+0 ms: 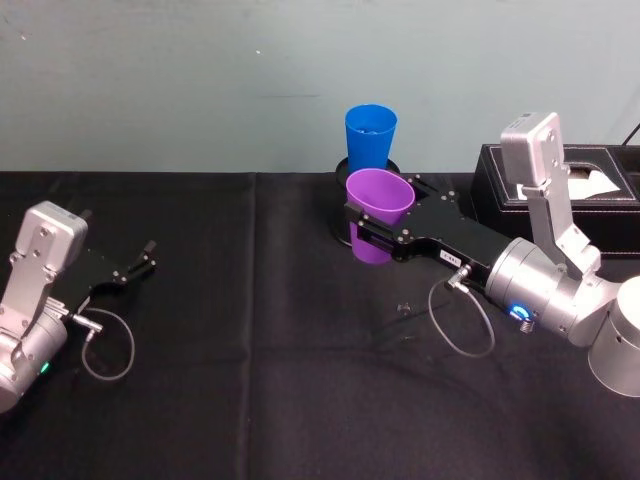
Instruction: Pick up one cup with a gripper and tap it against the other cup.
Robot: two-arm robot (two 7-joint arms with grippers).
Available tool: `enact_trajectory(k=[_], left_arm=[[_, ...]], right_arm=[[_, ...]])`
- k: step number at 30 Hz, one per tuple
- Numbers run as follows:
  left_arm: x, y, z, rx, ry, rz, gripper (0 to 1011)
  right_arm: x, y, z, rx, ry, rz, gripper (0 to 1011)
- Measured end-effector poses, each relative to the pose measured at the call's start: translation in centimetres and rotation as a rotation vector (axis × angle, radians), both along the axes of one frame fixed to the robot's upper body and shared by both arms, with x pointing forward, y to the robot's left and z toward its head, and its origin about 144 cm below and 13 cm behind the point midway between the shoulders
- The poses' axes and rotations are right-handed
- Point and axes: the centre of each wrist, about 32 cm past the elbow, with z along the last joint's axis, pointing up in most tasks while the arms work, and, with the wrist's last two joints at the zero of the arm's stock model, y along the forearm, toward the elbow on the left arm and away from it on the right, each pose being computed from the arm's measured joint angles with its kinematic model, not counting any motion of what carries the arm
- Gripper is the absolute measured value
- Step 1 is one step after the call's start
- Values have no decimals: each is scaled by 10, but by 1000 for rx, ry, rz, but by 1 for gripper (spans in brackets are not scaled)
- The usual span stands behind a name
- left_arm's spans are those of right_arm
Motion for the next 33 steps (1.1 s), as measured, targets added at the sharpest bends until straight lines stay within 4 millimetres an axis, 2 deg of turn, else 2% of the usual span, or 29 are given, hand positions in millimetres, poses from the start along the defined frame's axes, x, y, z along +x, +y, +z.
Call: enact_trajectory(k=[26,33], left_arm=[[0,0,0,0,0,0,1000],[0,0,0,0,0,0,1000]], right_arm=[[0,0,0,0,0,0,729],[4,-1,-11,19,20,-19,729]])
